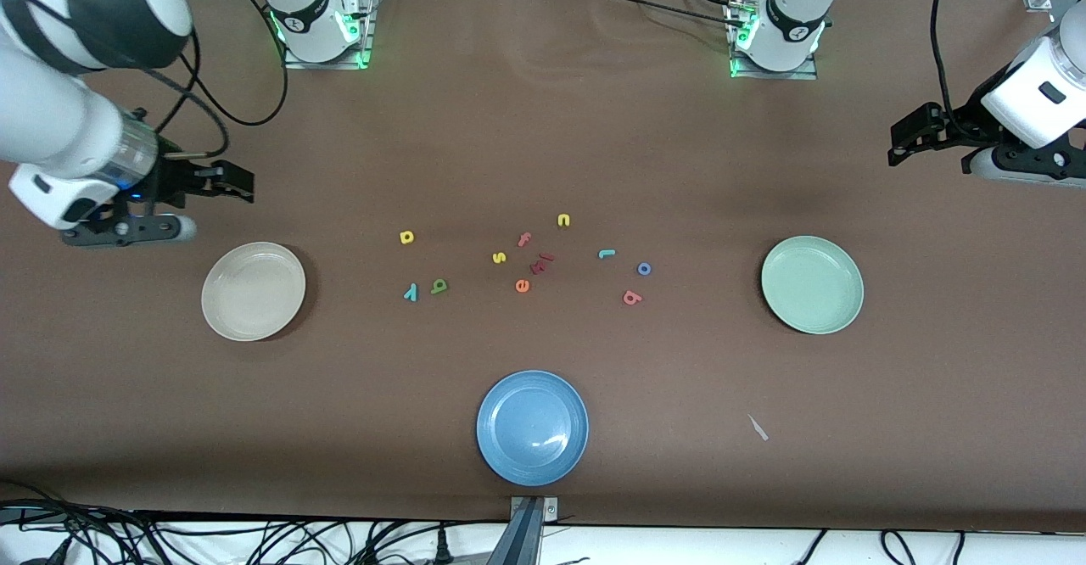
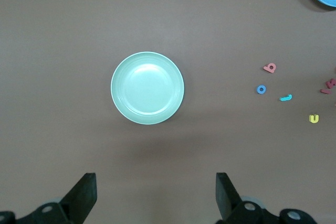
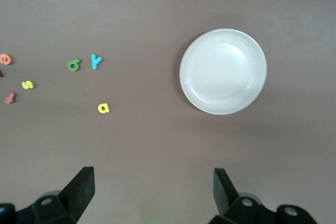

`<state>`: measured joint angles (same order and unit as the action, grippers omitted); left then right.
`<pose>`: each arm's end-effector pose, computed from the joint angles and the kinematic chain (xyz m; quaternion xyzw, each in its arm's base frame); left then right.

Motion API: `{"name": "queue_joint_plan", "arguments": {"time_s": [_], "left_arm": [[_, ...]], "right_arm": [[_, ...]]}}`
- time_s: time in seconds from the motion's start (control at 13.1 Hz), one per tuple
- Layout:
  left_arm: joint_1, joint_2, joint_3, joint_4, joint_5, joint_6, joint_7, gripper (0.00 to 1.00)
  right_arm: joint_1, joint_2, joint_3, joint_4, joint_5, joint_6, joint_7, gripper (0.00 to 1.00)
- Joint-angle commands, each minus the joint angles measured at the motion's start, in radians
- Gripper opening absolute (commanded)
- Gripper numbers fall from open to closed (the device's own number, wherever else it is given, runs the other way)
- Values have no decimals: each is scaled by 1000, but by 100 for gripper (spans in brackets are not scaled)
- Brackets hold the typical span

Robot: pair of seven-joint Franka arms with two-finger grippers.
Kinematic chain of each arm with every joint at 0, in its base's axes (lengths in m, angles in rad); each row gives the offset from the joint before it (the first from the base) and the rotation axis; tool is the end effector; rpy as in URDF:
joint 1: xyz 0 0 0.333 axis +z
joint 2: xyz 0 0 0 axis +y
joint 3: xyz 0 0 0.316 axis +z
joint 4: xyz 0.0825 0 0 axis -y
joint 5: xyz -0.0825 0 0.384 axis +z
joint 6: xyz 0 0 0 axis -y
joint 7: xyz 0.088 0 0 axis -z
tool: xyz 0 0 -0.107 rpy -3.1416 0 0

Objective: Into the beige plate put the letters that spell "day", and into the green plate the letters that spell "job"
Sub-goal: 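Move the right gripper toward the letters while the left gripper follows, then grasp the yellow a with the right gripper while the left grasps pink b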

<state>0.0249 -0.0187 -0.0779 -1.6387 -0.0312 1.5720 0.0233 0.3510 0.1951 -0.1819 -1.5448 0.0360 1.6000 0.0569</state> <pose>0.5460 -0.0327 0.6029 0.9989 -0.0377 -0.0242 0.0145 0.5954 0.1145 0.5272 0.9962 0.0547 -0.0679 0.0074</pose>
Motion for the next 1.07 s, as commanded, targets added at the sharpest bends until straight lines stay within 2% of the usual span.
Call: {"name": "queue_joint_plan", "arguments": {"time_s": [0.0, 0.15, 0.46, 0.69, 0.84, 0.99], "left_arm": [[-5, -1, 0, 7, 25, -10, 10, 100], [-5, 26, -41, 8, 27, -6, 9, 100], [-8, 118, -89, 11, 10, 2, 9, 100], [-55, 340, -91, 149, -16, 43, 12, 100], [-97, 452, -91, 201, -15, 109, 12, 100], [-150, 558, -89, 201, -13, 245, 9, 100]], "right_arm": [[52, 52, -4, -1, 36, 27, 14, 100], [77, 99, -4, -15, 91, 75, 15, 100], [123, 101, -4, -142, 93, 252, 15, 100], [177, 101, -4, -334, 85, 525, 53, 100], [209, 130, -4, -391, 85, 612, 54, 100], [235, 156, -4, -422, 76, 659, 54, 100]]}}
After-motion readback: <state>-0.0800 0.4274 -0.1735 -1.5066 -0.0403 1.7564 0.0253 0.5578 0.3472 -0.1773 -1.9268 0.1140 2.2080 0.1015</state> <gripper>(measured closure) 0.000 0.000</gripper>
